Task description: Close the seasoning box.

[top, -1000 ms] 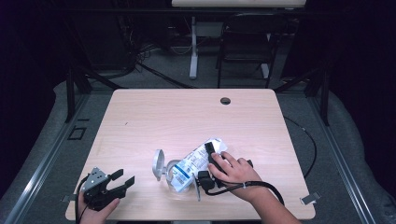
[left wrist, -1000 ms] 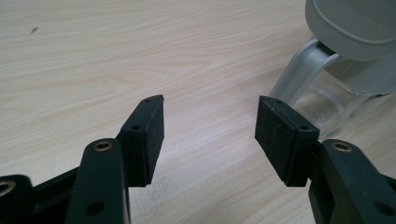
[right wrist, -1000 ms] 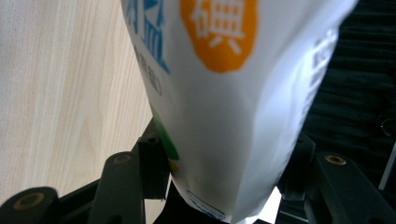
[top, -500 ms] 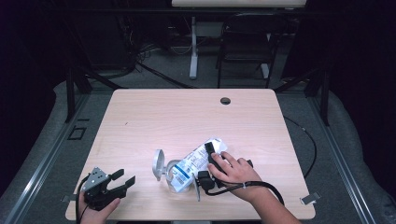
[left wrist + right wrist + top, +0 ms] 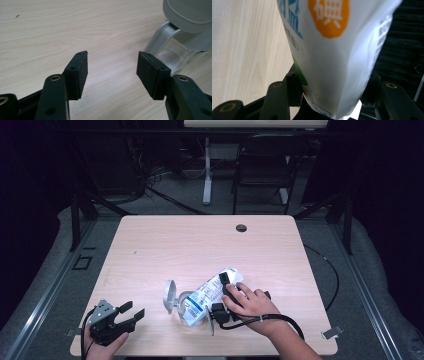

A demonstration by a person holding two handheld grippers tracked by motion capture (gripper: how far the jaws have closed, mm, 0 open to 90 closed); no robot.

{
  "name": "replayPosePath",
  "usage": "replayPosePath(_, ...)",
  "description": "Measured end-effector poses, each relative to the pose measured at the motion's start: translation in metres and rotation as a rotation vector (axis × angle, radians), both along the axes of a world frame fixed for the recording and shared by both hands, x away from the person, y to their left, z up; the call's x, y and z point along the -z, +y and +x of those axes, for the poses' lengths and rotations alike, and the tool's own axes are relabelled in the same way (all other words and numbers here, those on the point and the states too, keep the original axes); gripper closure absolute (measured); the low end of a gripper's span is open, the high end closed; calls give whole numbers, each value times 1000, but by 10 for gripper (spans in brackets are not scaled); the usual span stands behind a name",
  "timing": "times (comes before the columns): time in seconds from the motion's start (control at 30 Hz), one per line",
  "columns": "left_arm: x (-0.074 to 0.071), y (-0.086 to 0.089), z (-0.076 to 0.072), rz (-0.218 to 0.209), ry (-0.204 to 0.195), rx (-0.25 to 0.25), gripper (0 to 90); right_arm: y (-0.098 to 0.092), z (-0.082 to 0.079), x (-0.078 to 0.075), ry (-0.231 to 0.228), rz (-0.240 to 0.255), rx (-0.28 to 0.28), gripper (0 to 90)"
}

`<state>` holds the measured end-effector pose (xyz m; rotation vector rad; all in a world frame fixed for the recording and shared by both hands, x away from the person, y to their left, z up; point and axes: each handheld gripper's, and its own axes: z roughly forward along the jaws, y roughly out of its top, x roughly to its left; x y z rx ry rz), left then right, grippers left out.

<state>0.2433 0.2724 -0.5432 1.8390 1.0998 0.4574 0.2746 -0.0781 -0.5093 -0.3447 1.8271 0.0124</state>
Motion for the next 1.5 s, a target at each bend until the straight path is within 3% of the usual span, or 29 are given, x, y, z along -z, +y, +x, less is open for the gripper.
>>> replayPosePath(1.03,-1,-2,1,-2,0,0,428,1,1,-1,-6,-24,13,485)
replayPosePath(1.4,1,-1,0,-5,-3,-3,428,-1,4,-1,1,-10,1,487)
replayPosePath(1.5,1,-1,0,-5,-3,-5,428,0,3,-2,-7,-29,14,487)
